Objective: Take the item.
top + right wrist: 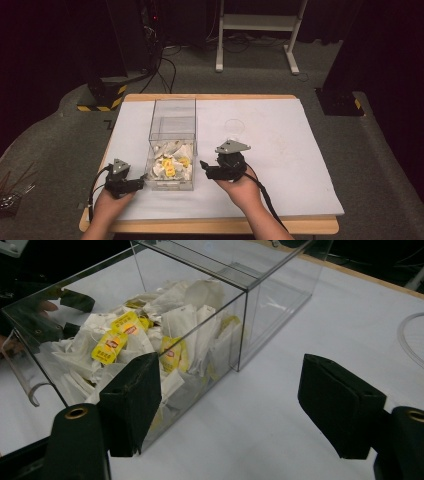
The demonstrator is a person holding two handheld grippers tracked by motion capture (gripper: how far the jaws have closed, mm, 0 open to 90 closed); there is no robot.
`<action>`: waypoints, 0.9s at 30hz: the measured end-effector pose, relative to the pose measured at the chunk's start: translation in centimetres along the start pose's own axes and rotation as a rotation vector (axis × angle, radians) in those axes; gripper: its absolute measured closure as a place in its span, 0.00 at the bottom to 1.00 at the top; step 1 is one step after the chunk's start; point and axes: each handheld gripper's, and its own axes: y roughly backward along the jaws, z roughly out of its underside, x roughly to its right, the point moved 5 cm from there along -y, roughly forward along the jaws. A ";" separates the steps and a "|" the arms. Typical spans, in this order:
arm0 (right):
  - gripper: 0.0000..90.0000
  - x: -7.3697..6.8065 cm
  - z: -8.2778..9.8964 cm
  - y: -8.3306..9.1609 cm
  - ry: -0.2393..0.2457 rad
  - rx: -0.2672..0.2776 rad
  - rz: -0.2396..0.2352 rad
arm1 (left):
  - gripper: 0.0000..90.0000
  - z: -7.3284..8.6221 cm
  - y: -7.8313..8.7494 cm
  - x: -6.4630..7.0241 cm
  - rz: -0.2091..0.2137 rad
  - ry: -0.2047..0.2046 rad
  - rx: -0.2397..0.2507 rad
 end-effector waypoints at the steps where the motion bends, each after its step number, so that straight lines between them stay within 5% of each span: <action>1: 0.29 -0.2 -0.1 -0.1 0.004 0.000 -0.007 | 0.24 0.0 0.0 0.0 0.000 0.000 0.000; 27: 0.34 -4.7 -1.2 -3.0 0.084 -0.051 -0.106 | 0.24 0.0 0.0 0.0 0.001 0.000 0.000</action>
